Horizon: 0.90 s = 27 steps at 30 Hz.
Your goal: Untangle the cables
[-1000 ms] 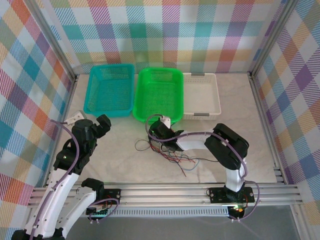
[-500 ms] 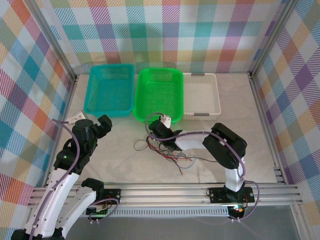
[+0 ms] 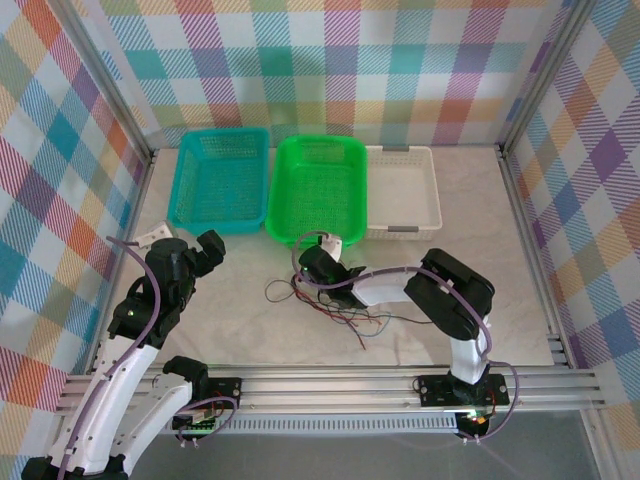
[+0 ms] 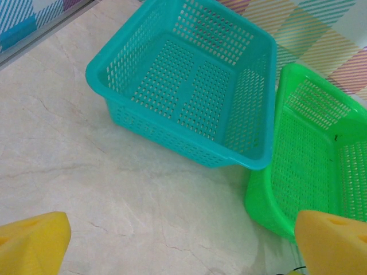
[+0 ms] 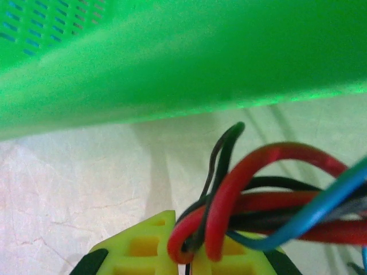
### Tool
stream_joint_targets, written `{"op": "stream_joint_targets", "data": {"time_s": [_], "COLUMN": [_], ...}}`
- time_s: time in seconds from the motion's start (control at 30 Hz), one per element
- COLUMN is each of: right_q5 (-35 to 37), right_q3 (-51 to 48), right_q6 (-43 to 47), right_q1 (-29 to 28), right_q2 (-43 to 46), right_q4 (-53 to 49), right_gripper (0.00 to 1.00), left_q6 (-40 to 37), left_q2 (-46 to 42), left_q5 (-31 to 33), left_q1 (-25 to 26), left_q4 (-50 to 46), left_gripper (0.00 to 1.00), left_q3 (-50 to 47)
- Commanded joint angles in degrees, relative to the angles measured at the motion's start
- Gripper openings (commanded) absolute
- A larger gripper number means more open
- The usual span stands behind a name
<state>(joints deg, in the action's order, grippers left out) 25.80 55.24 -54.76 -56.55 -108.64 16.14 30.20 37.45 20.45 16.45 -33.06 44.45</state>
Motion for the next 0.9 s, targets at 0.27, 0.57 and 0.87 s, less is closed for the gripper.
{"op": "stream_joint_targets", "data": {"time_s": [0.27,0.57,0.87], "right_q5": [-1.11,-2.27,-6.16], "right_q3": [-4.40,-5.41,-3.24], "right_q6": [1.97,5.99,10.01], "right_q1": [-4.93,-5.06,-5.06], "right_q2": [10.92,21.82,28.49], "right_q4": [-1.00,-2.04,-3.81], "right_gripper": [0.00,0.00,0.00], "left_q6": [-3.38,3.35,10.26], "left_q2": [2.89,2.36,-5.45], "left_q5": [-5.67,-20.39,-33.99], "left_q1": [2.71,3.24,3.85], "left_q4": [-4.09,-2.17,11.72], "left_gripper": [0.99,0.96,0.96], "left_q3": [3.49,0.11,-11.34]}}
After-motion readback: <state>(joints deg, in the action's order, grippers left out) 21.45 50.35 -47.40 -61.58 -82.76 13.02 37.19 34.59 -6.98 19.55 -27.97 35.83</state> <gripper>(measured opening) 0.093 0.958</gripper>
